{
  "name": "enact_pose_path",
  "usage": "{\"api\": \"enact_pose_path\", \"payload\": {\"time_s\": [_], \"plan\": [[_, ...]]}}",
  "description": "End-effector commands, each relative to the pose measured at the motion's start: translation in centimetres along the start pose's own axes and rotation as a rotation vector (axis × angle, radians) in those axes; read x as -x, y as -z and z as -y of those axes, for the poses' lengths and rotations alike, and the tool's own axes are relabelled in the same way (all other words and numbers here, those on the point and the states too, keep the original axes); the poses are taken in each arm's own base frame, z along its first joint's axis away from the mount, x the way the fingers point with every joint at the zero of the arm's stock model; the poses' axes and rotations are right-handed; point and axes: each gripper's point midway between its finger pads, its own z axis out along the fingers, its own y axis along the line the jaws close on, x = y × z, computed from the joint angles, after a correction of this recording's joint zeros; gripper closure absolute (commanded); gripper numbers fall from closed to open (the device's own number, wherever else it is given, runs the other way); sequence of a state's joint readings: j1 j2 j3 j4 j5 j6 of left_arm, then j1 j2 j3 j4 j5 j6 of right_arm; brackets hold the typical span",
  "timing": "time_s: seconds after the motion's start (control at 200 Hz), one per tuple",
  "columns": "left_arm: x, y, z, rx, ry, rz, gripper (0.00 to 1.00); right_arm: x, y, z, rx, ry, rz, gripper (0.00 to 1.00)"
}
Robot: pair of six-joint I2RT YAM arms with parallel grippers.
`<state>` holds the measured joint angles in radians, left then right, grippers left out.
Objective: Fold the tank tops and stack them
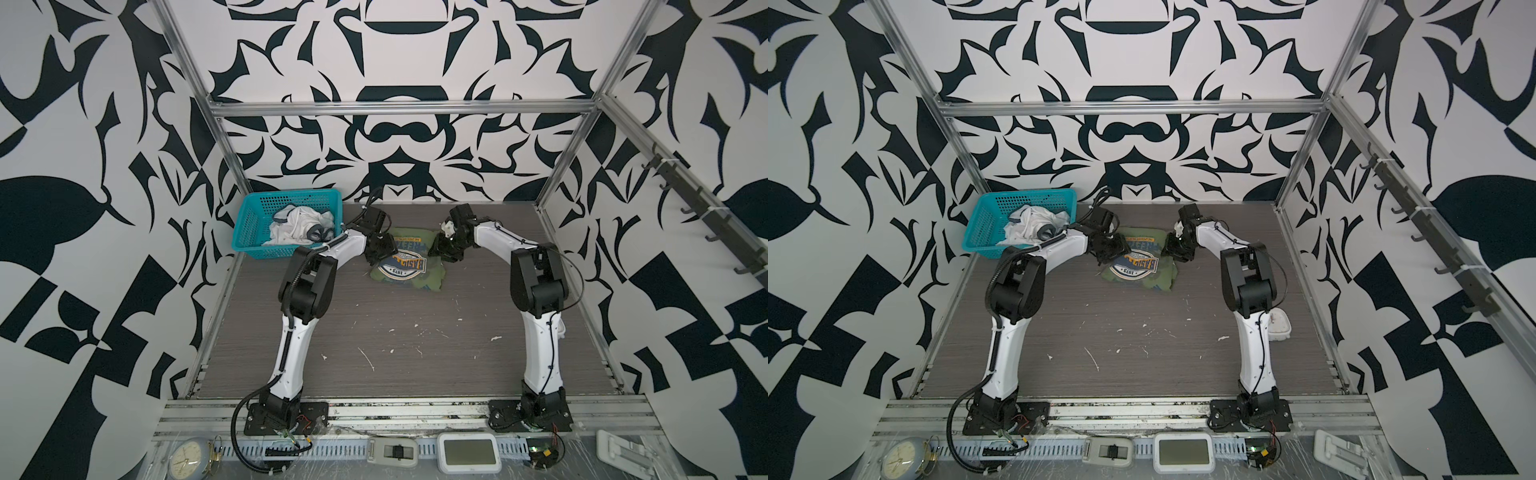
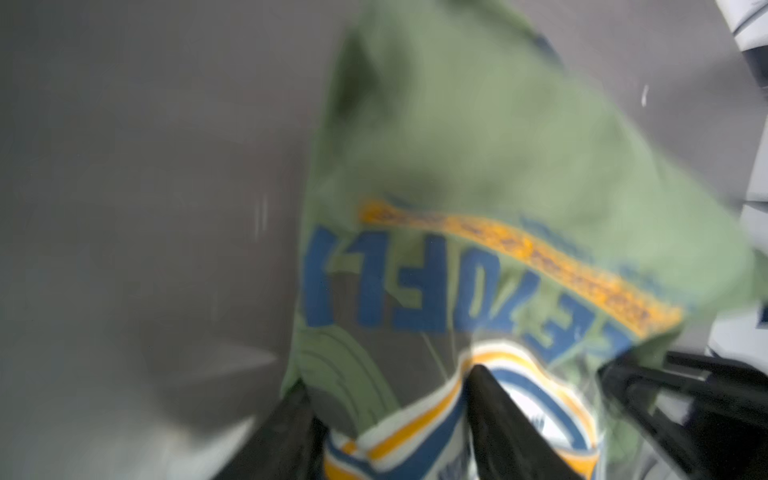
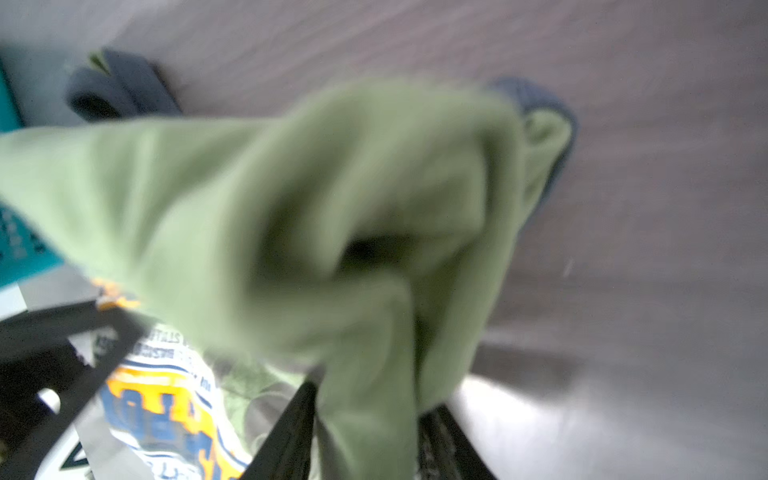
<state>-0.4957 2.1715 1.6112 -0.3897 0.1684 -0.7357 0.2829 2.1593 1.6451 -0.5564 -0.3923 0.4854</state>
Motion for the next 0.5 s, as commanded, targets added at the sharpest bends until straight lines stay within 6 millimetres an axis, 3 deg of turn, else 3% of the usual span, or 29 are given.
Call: {"api": "enact_pose_path", "payload": {"time_s": [0.0,0.165,0.23,0.355,0.495], "plan": [[-4.1,3.2,1.8,-0.019,-0.012,0.015,0.46,-3.3,2.2,-1.8,0.005,0.065,-0.006,0.57],[-11.5,6.4,1.1,0.008,-0.018,0.035,0.46,-8.8,4.0,-1.0,-0.010,0.083,-0.008,0.51],[-13.2,7.6,0.0,0.018,0.014,0.055,0.43,-10.1,5.1,-0.6,-0.020,0.098,0.008,0.46],[-14.0,10.0,-1.8,0.002,0.067,0.122,0.34,-10.8,7.3,-0.4,-0.033,0.122,0.057,0.41],[-12.6,10.9,-2.5,0.020,0.053,0.176,0.29,-10.2,8.3,-0.6,-0.042,0.150,0.100,0.41]]}}
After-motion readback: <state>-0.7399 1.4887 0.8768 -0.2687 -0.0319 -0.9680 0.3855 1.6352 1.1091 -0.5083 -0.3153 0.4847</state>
